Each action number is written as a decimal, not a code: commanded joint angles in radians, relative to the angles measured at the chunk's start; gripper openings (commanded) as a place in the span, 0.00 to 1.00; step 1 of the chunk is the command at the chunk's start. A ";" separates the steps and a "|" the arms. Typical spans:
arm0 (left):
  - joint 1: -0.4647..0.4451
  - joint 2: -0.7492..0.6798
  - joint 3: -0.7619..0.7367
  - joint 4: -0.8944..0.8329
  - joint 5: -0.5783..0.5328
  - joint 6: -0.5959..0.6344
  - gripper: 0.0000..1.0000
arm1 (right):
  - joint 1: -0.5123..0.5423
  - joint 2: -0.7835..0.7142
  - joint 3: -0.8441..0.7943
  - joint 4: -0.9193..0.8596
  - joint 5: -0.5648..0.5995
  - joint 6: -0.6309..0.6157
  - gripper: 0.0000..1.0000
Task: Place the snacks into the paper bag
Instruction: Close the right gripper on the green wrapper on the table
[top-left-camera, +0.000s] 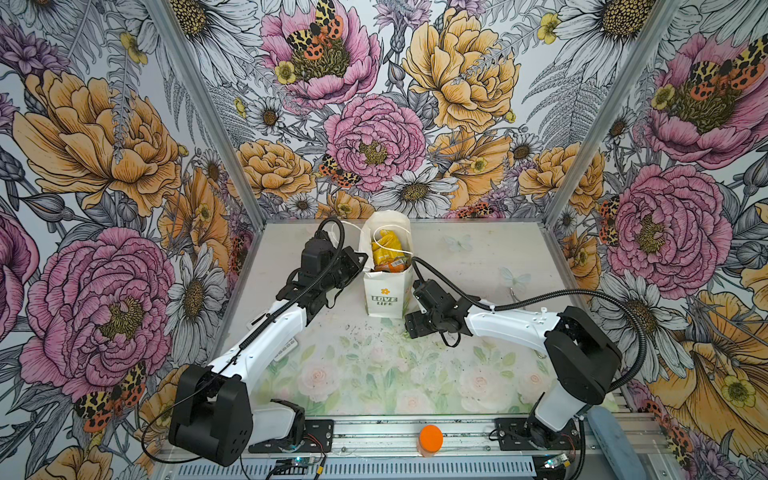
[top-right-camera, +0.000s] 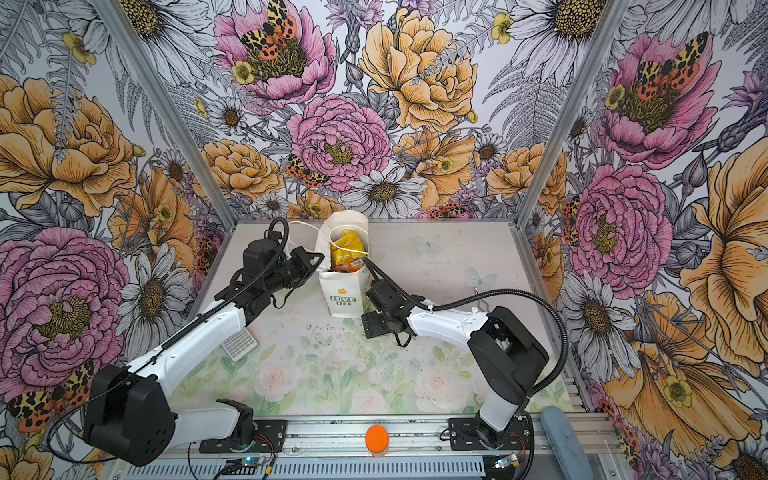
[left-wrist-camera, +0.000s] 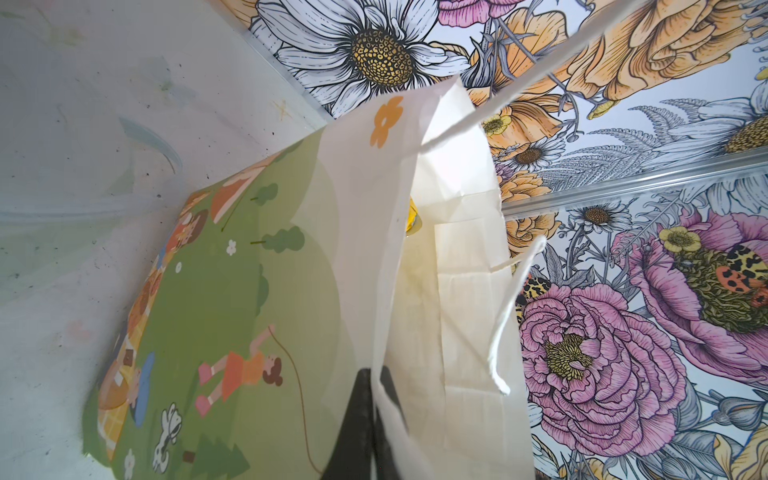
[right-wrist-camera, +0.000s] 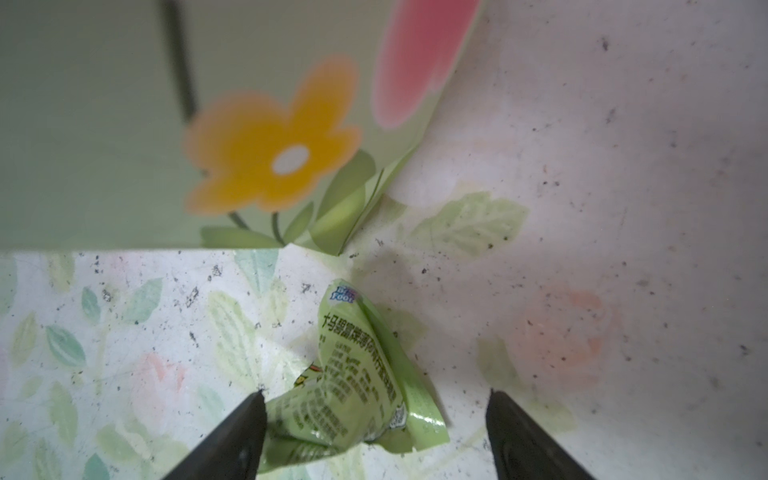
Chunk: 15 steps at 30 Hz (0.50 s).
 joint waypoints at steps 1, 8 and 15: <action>0.012 -0.007 -0.001 -0.007 0.015 0.009 0.00 | 0.017 0.031 0.037 0.024 0.034 0.017 0.85; 0.014 -0.002 -0.001 -0.006 0.016 0.009 0.00 | 0.023 0.062 0.050 0.026 0.037 0.015 0.85; 0.013 -0.002 0.002 -0.006 0.017 0.006 0.00 | 0.034 0.097 0.054 0.027 0.035 0.012 0.84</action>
